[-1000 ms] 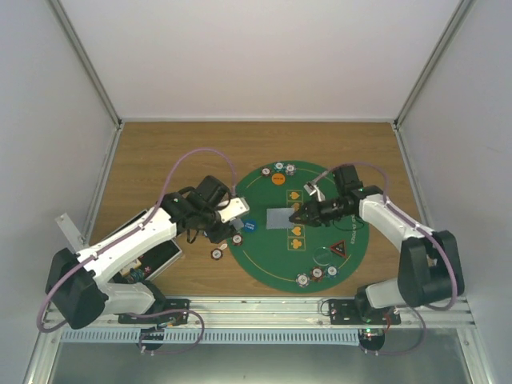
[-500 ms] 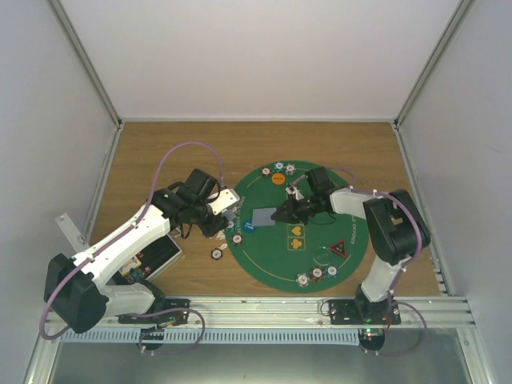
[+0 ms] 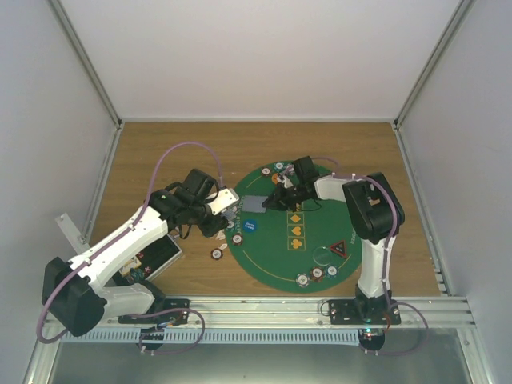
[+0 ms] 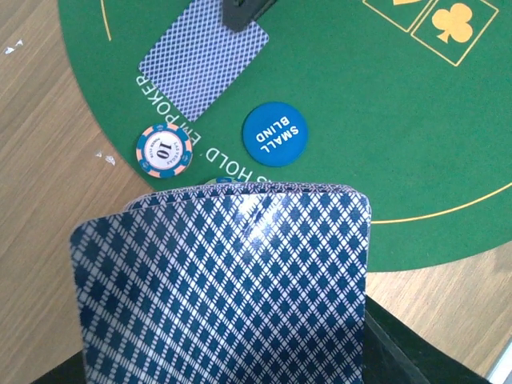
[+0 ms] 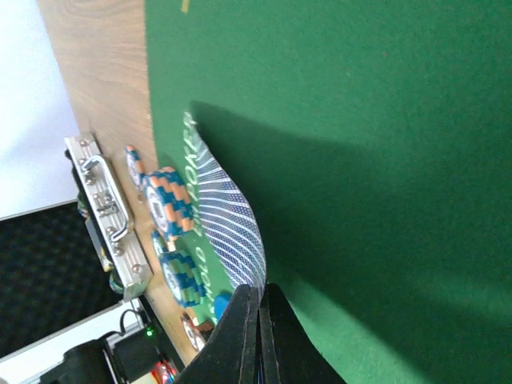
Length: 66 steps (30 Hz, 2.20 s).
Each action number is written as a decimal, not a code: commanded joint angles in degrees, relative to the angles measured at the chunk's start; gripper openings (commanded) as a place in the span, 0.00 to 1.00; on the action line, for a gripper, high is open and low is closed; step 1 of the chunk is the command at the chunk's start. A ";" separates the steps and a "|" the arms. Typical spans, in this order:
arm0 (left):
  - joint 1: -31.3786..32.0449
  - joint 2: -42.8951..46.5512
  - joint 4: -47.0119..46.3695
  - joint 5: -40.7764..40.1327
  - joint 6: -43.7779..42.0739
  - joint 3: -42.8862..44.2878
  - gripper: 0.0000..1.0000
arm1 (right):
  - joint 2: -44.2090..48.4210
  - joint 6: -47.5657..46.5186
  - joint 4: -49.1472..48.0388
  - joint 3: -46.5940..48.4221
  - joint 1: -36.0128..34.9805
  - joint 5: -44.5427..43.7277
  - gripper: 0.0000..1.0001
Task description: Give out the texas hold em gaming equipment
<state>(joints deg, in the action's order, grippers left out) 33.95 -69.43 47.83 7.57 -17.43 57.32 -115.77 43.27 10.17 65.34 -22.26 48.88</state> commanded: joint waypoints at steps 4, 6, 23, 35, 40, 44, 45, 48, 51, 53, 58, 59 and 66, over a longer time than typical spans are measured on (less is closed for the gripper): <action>-0.47 1.06 -1.21 1.11 -0.46 1.56 0.53 | -3.77 1.90 0.42 1.56 -2.33 -2.27 0.01; -0.47 1.08 -1.12 1.28 -0.42 1.56 0.53 | -4.02 1.64 1.28 1.94 -2.51 -3.67 0.01; 2.54 0.23 -1.29 3.42 -0.35 2.34 0.52 | 7.44 -3.93 13.84 -1.03 -1.31 -16.22 0.44; 9.47 -0.67 -4.73 11.05 0.17 1.07 0.52 | 32.59 -13.03 11.80 -12.76 -1.57 2.88 0.95; 11.33 -1.80 -6.71 15.33 0.59 0.17 0.54 | 39.06 -11.85 8.75 -15.33 -6.14 6.30 0.98; 12.13 -3.29 -7.32 16.41 0.62 0.01 0.54 | 41.53 -9.03 4.98 -17.56 -8.89 6.00 0.98; 12.22 -3.67 -7.35 16.68 0.62 0.14 0.54 | 41.78 -8.44 4.04 -18.02 -9.66 5.64 0.98; 12.51 -4.28 -7.40 17.24 0.60 0.20 0.54 | 41.14 -7.83 3.12 -18.67 -11.81 3.94 0.98; 12.62 -4.23 -7.86 17.46 0.73 -0.28 0.54 | 40.33 -7.86 2.71 -18.95 -13.43 2.30 0.97; 12.63 -4.22 -8.01 17.59 0.81 -0.53 0.54 | 39.98 -7.55 1.75 -19.39 -14.28 2.14 0.97; 12.70 -4.56 -7.91 17.99 0.82 -0.24 0.54 | 38.20 -7.98 1.24 -19.78 -15.04 1.37 0.94; 12.71 -4.67 -8.11 18.14 0.82 -0.27 0.54 | 37.67 -8.23 1.07 -19.61 -15.17 1.38 0.94; 12.89 -5.10 -8.00 17.18 0.73 -0.12 0.54 | 33.68 -10.37 2.65 -16.99 -15.96 0.21 0.86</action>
<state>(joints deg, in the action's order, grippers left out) 46.30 -74.17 42.61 24.32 -16.95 57.30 -80.38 34.87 12.82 46.24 -37.41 50.37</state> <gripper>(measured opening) 0.543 0.890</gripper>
